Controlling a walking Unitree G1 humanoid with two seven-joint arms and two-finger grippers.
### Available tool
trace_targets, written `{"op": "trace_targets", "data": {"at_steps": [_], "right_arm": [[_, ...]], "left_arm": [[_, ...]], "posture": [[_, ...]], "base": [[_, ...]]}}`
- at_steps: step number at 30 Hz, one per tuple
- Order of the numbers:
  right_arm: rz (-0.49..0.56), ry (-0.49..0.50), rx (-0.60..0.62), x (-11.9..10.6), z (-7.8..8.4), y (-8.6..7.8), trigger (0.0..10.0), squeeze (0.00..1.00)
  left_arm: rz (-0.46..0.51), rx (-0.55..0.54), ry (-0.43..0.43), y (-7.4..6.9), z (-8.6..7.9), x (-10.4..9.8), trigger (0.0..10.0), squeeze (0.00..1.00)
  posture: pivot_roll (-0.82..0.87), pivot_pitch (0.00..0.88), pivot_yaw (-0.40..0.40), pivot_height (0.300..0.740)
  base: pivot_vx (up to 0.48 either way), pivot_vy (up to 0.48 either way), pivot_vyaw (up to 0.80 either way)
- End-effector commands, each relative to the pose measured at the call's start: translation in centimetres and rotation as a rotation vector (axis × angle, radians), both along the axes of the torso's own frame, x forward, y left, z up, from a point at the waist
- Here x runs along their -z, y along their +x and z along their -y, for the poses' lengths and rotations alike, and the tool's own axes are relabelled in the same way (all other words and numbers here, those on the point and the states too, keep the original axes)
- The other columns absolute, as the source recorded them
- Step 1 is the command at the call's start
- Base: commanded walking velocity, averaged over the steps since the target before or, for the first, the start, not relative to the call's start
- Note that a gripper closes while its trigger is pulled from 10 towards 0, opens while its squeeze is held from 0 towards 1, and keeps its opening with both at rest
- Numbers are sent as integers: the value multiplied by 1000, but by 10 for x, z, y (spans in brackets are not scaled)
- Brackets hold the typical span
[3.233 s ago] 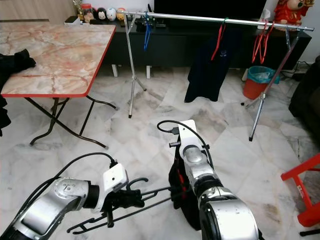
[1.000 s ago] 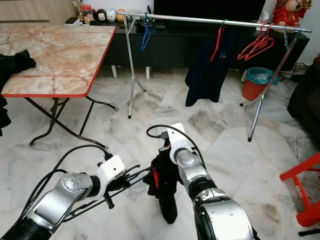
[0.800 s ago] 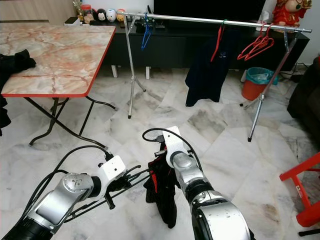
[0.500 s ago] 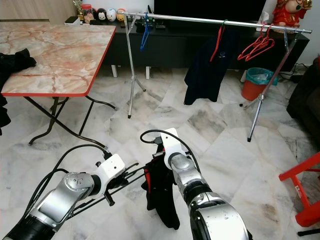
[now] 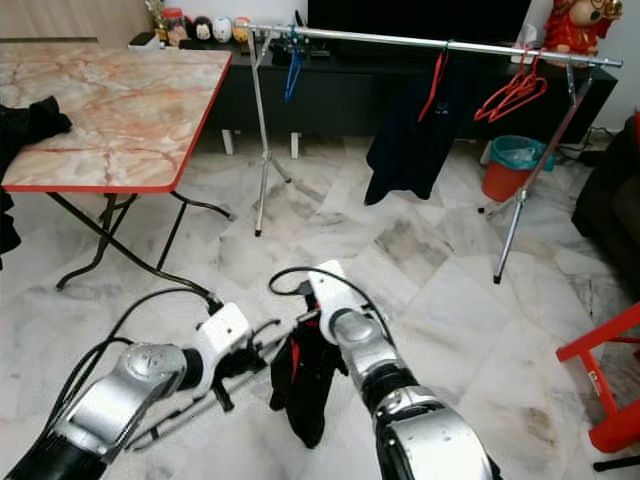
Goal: Hang hanger
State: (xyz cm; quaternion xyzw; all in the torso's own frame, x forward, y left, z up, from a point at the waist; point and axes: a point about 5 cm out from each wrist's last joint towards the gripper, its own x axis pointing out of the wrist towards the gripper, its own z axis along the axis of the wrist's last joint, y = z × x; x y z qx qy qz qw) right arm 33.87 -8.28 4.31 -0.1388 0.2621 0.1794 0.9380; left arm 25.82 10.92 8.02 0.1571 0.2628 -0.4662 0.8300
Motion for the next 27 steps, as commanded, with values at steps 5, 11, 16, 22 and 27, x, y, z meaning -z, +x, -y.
{"op": "trace_targets", "data": {"at_steps": [5, 11, 16, 22, 27], "right_arm": [[19, 7, -40, -8, -9, 3, 10000, 0], [25, 2, -35, -8, -8, 4, 10000, 0], [45, -11, -2, -10, -3, 6, 10000, 0], [69, -3, 54, -15, 0, 10, 10000, 0], [37, 4, -11, -12, -7, 6, 10000, 0]], "left_arm": [[40, -29, 13, 7, 6, -4, 10000, 0], [45, -209, 118, 23, -6, 2, 10000, 0], [-5, -233, 187, 18, -16, 12, 10000, 0], [-38, -325, 229, 20, -26, 18, 10000, 0], [17, -371, 233, 28, -28, 14, 10000, 0]], "posture": [[136, 0, -49, 740], [129, 0, -47, 740], [128, 0, -45, 740], [132, 0, -48, 740], [131, 0, -49, 740]], "base": [[0, 0, 0], [0, 0, 0], [0, 0, 0], [0, 0, 0], [0, 0, 0]]}}
